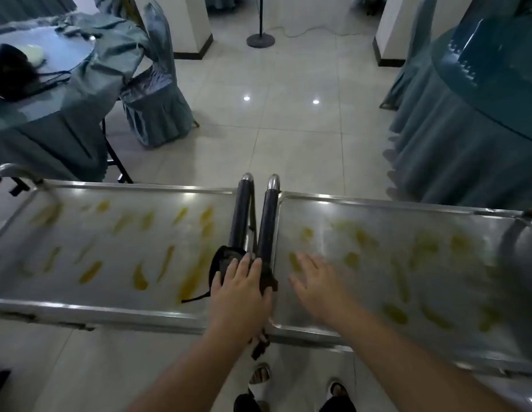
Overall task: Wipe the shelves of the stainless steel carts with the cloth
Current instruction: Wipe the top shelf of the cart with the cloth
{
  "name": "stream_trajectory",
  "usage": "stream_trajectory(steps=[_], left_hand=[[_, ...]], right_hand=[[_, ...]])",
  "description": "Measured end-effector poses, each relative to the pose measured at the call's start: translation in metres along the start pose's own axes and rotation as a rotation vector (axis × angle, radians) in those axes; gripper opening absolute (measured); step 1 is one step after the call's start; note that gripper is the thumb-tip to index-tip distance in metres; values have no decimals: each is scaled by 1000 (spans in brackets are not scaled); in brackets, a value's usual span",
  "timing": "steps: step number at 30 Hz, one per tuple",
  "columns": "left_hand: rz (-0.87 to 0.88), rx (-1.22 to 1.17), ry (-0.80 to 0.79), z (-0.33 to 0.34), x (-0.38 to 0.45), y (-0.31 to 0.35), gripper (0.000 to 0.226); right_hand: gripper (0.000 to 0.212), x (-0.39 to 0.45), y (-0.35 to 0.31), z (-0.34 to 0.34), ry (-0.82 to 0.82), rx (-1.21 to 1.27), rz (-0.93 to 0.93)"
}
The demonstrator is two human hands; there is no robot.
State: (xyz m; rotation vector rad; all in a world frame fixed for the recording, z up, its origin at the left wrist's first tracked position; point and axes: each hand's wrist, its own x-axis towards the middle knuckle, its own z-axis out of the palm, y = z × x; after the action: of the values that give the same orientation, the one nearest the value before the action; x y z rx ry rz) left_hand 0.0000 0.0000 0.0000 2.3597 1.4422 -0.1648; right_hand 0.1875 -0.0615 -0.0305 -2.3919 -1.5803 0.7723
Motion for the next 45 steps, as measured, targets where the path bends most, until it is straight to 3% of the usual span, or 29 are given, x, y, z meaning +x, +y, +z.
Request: stream_trajectory(steps=[6,11,14,19,24,31,35,38,42,45], left_hand=[[-58,-5,19,5,-2,-66,74],[-69,-28,14,6,-4,-98,74],[-75,-31,21,4,-6,-108,73],[-64,-34,24,-3,-2,-106,74],[2,-40,45,-14,14,-94,73],[132,-44,47,-29,41,-57,67],[172,-31,54,-32,55,-42,65],[197,-7,29,-33,66,-30,68],[243,0,17,-32,77,-10,67],[260,24,-2,-28,85,0,66]], right_hand=[[71,28,-54,56,-107,209,140],[44,42,-74,79,-1,668,392],[39,40,-81,74,46,551,463],[27,33,-84,58,48,444,372],[19,17,-81,40,61,659,241],[18,-14,-36,-18,193,939,299],[29,-30,-5,-49,316,1064,326],[39,-35,23,-60,418,1059,389],[58,-26,54,-55,417,923,439],[49,-11,59,-41,380,892,417]])
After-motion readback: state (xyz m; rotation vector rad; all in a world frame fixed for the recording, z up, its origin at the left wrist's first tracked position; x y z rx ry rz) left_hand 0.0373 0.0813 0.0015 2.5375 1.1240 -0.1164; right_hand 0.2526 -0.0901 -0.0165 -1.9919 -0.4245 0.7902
